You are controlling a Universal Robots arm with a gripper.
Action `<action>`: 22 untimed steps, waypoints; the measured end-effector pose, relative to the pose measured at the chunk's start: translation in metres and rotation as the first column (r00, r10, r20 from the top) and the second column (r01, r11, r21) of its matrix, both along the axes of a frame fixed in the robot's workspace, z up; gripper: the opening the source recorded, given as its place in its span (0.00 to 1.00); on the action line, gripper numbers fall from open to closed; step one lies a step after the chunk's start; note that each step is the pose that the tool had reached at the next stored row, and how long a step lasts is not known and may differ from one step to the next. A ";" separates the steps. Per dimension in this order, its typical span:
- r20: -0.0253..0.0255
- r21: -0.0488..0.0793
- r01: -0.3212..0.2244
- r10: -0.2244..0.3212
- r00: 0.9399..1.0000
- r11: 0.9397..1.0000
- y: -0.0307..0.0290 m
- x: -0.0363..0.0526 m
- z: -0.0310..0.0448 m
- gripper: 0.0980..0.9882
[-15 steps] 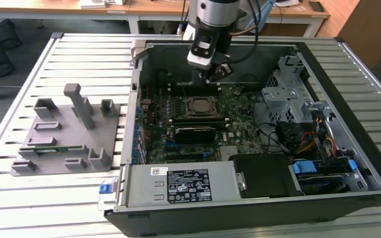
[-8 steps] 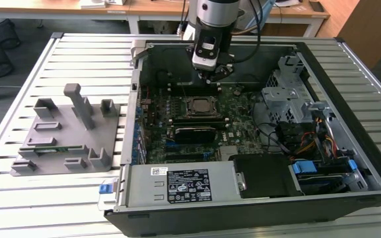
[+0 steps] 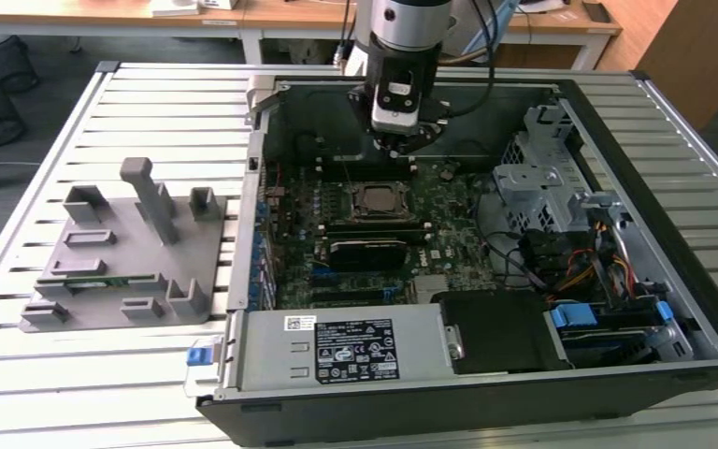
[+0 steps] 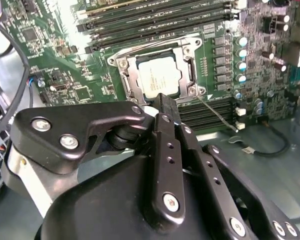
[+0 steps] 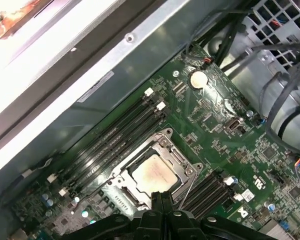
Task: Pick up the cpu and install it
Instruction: 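Install the first cpu locking lever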
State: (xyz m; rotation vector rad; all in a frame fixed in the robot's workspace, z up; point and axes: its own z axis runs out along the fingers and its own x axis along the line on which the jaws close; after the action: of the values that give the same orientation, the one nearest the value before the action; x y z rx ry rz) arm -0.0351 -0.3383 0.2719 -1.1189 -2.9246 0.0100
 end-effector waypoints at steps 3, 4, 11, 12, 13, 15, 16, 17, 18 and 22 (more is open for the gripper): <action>0.000 0.000 -0.042 0.042 0.999 0.999 0.0000 0.0000 -0.0001 0.01; 0.000 0.000 -0.054 0.054 0.999 0.999 0.0000 0.0000 -0.0001 0.01; 0.000 0.000 -0.150 0.150 0.989 0.989 0.0001 0.0000 -0.0011 0.01; 0.000 0.000 -0.168 0.168 0.986 0.986 0.0000 0.0000 -0.0013 0.01; 0.000 0.000 -0.185 0.185 0.983 0.983 0.0000 0.0000 -0.0016 0.01; 0.000 0.000 -0.220 0.220 0.975 0.975 0.0000 0.0000 -0.0024 0.01; 0.000 0.000 -0.238 0.238 0.971 0.971 0.0000 0.0000 -0.0028 0.01; 0.000 0.000 -0.256 0.256 0.967 0.967 0.0000 0.0000 -0.0032 0.01; 0.001 0.000 -0.273 0.273 0.962 0.962 0.0000 0.0000 -0.0036 0.01; 0.004 -0.002 -0.335 0.335 0.942 0.942 0.0000 0.0000 -0.0047 0.01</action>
State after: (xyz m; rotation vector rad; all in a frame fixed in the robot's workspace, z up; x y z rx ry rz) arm -0.0351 -0.3383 0.2672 -0.6061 -3.0774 0.0118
